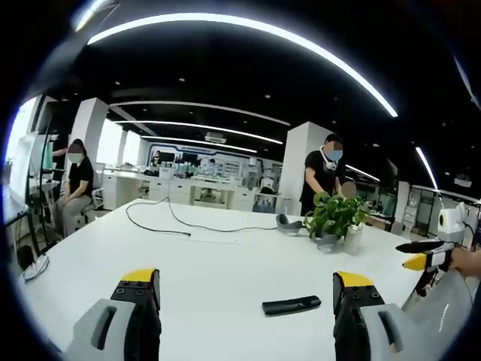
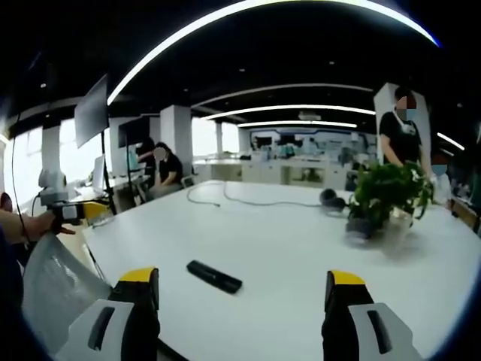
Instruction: Press the specified remote control buttons in sequence, fully releasing each button before pressing the next.
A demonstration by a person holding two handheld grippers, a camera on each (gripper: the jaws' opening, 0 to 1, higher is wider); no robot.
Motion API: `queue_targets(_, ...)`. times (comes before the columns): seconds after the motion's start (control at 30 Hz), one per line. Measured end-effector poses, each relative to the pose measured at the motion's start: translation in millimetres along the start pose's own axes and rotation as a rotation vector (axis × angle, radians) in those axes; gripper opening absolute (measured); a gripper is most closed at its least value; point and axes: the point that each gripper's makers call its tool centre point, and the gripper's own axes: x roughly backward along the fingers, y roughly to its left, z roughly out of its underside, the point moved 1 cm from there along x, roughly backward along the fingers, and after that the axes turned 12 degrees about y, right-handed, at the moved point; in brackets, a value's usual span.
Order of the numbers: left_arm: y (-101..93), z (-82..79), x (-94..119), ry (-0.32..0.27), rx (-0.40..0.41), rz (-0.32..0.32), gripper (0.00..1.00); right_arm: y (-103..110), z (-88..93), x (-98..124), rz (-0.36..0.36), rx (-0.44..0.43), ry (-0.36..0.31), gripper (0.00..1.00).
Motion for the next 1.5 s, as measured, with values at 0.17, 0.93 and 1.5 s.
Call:
queue_targets(0.17,-2.2,1.3,-1.3,0.011,-0.013,0.006,1.00,0.0,0.1,-0.1,0.000,0.008,0.002,0.90)
queue_targets(0.93,-4.3,6.9,-4.1,0.038,-0.020,0.027,1.00,-4.2,6.1,-1.4,0.033,0.027,0.037,0.87)
queue_targets(1.5,-24.3,26.1,-10.8,0.170,-0.073,0.126,1.00,-2.7,9.6,-2.7,0.033,0.052,0.059,0.86)
